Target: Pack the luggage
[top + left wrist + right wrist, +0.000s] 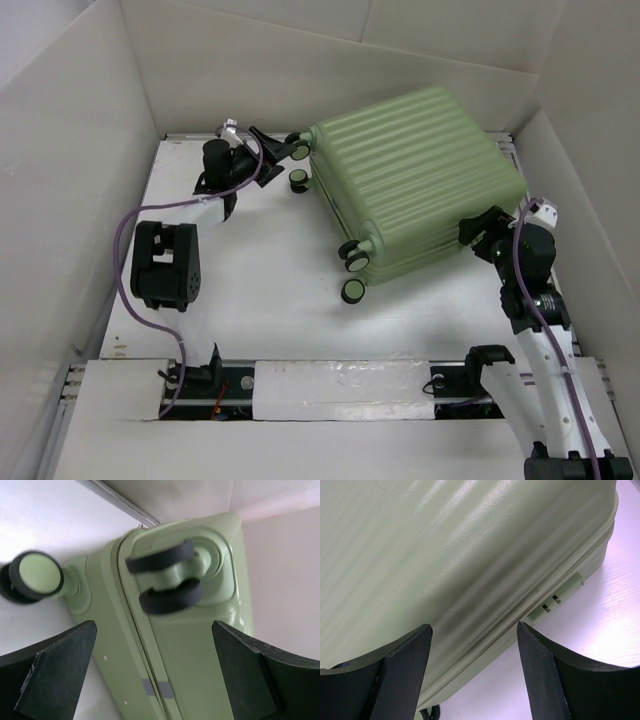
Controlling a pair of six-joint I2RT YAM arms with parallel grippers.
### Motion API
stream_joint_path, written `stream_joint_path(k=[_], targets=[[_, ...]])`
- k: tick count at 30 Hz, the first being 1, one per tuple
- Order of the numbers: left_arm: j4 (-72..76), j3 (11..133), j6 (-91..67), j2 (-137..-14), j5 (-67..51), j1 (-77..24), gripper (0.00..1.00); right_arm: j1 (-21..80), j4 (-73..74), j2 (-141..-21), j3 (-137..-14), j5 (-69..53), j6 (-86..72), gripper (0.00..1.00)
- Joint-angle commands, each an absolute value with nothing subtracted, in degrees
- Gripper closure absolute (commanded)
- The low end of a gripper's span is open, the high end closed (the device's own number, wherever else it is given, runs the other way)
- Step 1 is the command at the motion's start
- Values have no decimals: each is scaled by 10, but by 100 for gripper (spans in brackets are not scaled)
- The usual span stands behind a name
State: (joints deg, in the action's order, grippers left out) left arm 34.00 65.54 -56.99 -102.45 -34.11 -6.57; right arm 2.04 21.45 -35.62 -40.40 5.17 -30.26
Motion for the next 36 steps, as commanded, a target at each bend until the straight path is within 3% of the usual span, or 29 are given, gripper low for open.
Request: stream_joint_path(k=[1,5,9,21,24,26,27,29,31,34,36], targets=[[366,729,-550,-1054,-379,-59,0,16,188,-355,-409,44,-298,25],[445,760,-630,-1110,-409,-59,0,16,182,-368,-409,-16,-285,25],[550,798,-719,-1178,-429,-59,0,16,182,-342,-380,5,-279,24],[605,926,-762,-1275,-439,-82,0,16,171,-331,-370,-40,-285,27],[671,920,-807,-1293,-446,-82,6,11,171,-330,-364,-11,-285,25],[706,908,-837,-1298,-446,-87,13,11,171,-330,-358,19,-299,25],[733,896,-844,-1298,-446,-87,24,11,163,-338,-358,26,-299,25],[758,881,-857,-1291,-451,-87,34,11,151,-351,-358,39,-306,25],[784,861,-869,-1286,-456,-87,55,11,151,-365,-358,64,-311,25],[800,839,-874,-1279,-461,-87,74,11,146,-371,-368,100,-322,24],[820,822,-887,-1266,-461,-77,95,11,146,-371,-376,115,-322,24]])
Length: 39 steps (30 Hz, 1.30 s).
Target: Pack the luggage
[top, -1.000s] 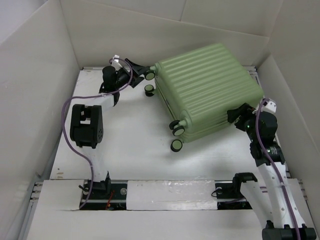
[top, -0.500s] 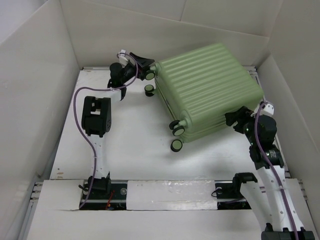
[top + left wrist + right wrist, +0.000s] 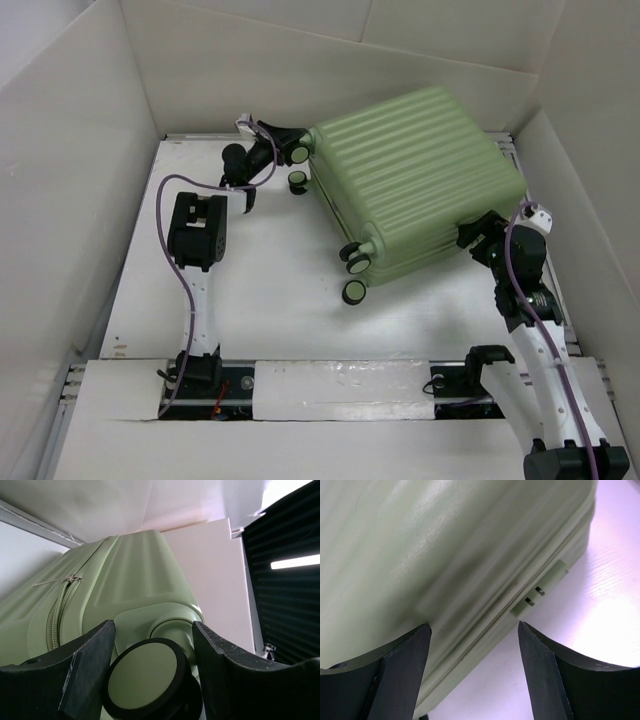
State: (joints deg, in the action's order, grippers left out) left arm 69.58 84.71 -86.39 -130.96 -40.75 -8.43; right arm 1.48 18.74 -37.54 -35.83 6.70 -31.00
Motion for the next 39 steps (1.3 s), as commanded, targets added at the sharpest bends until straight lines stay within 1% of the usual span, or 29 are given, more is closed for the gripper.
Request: stream_joint_path(k=[1,4,7,9,10,11,13,14,15,16,17,18,20,21,22,24,25,26,27,28,29,30,32,33,34,35,36,37,39], targets=[[846,810,-895,-1260,-461,-76,100,11,146,-366,-383,121,-322,24],[877,755,-918,-1232,-461,-62,100,4,146,-388,-395,127,-322,24],[937,671,-936,-1184,-446,-41,100,-7,134,-425,-389,101,-322,24],[957,607,-936,-1156,-446,-32,100,-12,107,-456,-382,51,-322,24],[965,583,-936,-1139,-435,-26,100,-12,99,-470,-377,23,-316,25],[965,560,-936,-1105,-435,-19,100,-12,88,-482,-377,-42,-316,27],[996,482,-936,-1070,-430,-13,100,-3,29,-520,-377,-103,-322,32],[996,458,-936,-1032,-422,-13,100,17,13,-536,-377,-125,-322,32],[1006,435,-931,-1014,-422,-13,100,32,5,-555,-408,-148,-322,33],[1006,392,-923,-997,-422,-13,100,49,5,-605,-430,-159,-315,33],[1006,375,-916,-979,-416,-13,100,77,12,-632,-457,-176,-293,35],[1001,359,-909,-943,-416,-13,100,90,20,-655,-509,-207,-281,35],[987,306,-888,-905,-416,-13,100,109,20,-709,-557,-220,-269,35],[975,288,-878,-861,-416,-18,100,109,27,-725,-582,-230,-269,35],[945,272,-863,-836,-416,-18,100,109,27,-740,-628,-262,-263,32],[879,230,-797,-783,-416,-25,100,104,70,-774,-679,-289,-247,31],[842,217,-772,-720,-416,-25,100,104,100,-774,-705,-282,-235,31],[758,200,-744,-686,-410,-25,100,104,121,-759,-732,-273,-222,29],[705,200,-715,-652,-404,-25,100,104,144,-739,-732,-259,-205,27],[649,200,-658,-582,-384,-25,100,116,153,-714,-723,-236,-197,27],[554,200,-633,-547,-374,-25,100,116,153,-682,-679,-187,-192,26],[512,210,-611,-517,-363,-25,100,122,146,-605,-647,-164,-192,26],[429,235,-556,-450,-339,-19,100,122,122,-513,-568,-137,-217,26],[378,256,-544,-438,-339,-19,100,122,104,-466,-480,-132,-232,32],[360,265,-536,-428,-331,-19,100,122,73,-377,-436,-132,-262,35],[343,277,-531,-423,-337,-19,100,127,63,-337,-396,-122,-283,42],[305,287,-517,-423,-337,-19,100,134,53,-302,-325,-115,-300,51],[291,307,-509,-423,-337,-19,100,134,34,-242,-292,-115,-310,70],[284,312,-502,-418,-337,-19,100,148,24,-201,-234,-91,-344,94]])
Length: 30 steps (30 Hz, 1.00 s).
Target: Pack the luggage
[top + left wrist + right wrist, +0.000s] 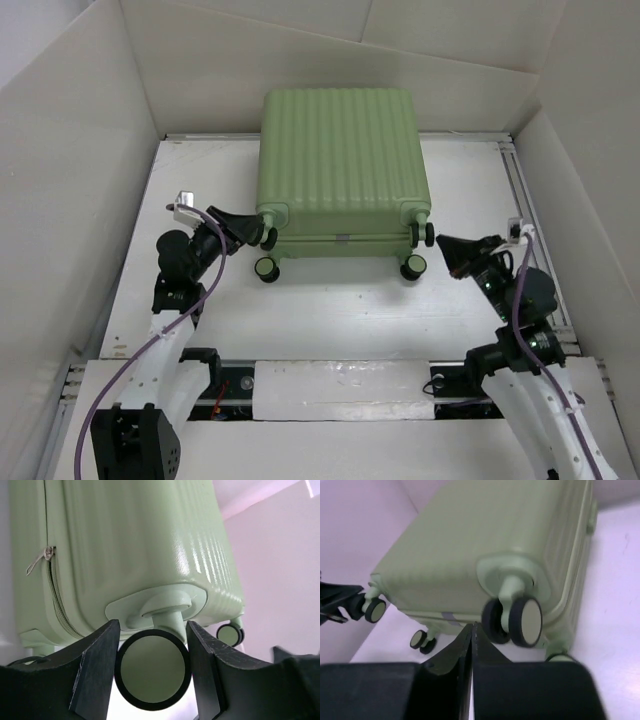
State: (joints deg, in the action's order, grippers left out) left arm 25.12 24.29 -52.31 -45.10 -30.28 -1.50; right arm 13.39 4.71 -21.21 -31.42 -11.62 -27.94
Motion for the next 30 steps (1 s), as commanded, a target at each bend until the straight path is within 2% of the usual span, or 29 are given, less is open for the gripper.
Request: stream_joint_path(k=[1,5,10,13,15,16,17,18,19,20,22,30], targets=[[265,320,-497,-417,-337,-19,100,148,18,-186,-196,-84,-344,100],[259,331,-497,-412,-345,-19,100,153,-56,-156,-110,-53,-351,100],[254,337,-498,-412,-364,-19,100,153,-191,-267,-78,-80,-335,97],[221,344,-481,-412,-349,-19,100,153,-275,-355,-78,-100,-313,67],[146,375,-439,-412,-322,-19,100,153,-294,-409,-97,-126,-298,55],[115,385,-423,-412,-289,-19,92,153,-315,-424,-97,-134,-284,53],[88,393,-411,-412,-276,-19,76,153,-321,-438,-105,-134,-279,53],[51,398,-390,-412,-267,-19,55,153,-321,-447,-105,-122,-279,52],[41,398,-382,-412,-261,-19,21,153,-349,-464,-105,-122,-273,51],[33,398,-375,-412,-250,-19,10,153,-358,-472,-105,-122,-273,51],[15,393,-348,-406,-235,-19,0,153,-380,-489,-105,-122,-266,51],[18,368,-321,-406,-228,-43,0,153,-457,-523,-118,-105,-218,49]])
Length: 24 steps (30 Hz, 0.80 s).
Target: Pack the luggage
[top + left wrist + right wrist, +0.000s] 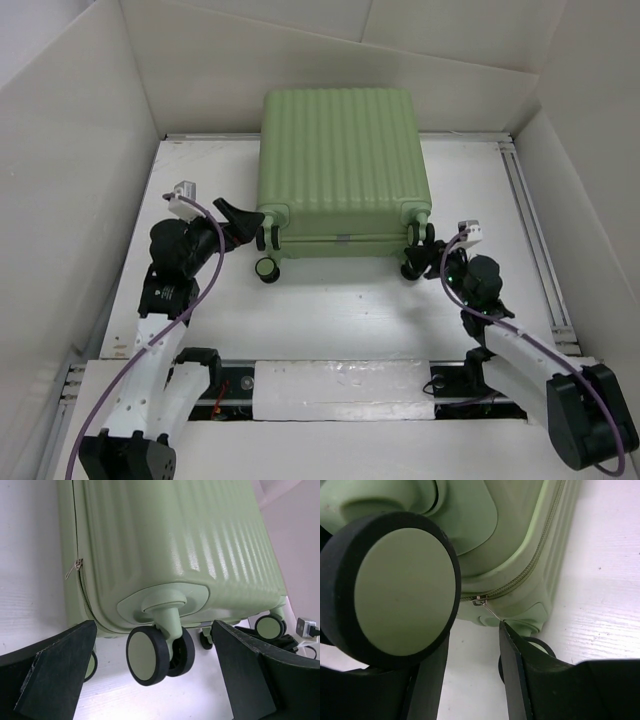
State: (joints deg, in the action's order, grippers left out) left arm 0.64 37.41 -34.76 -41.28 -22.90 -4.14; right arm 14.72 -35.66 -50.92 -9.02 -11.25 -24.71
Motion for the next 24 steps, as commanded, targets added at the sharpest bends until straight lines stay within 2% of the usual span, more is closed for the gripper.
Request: stream_joint_path(k=[1,7,13,16,21,24], targets=[[18,368,-321,-406,-228,-43,0,153,-473,-529,-118,-105,-218,49],[55,363,-327,-396,-233,-43,0,153,-550,-590,-112,-99,-218,51],[69,351,-320,-423,-254,-43,0,153,-569,-595,-105,-62,-224,52],[46,392,-309,-439,-202,-43,0,153,-577,-610,-111,-68,-229,53],[-2,573,-274,-506,-119,-43,0,153,-638,-632,-90,-68,-248,56],[-49,696,-249,-592,-110,-43,1,153,-632,-593,-63,-62,-266,56]])
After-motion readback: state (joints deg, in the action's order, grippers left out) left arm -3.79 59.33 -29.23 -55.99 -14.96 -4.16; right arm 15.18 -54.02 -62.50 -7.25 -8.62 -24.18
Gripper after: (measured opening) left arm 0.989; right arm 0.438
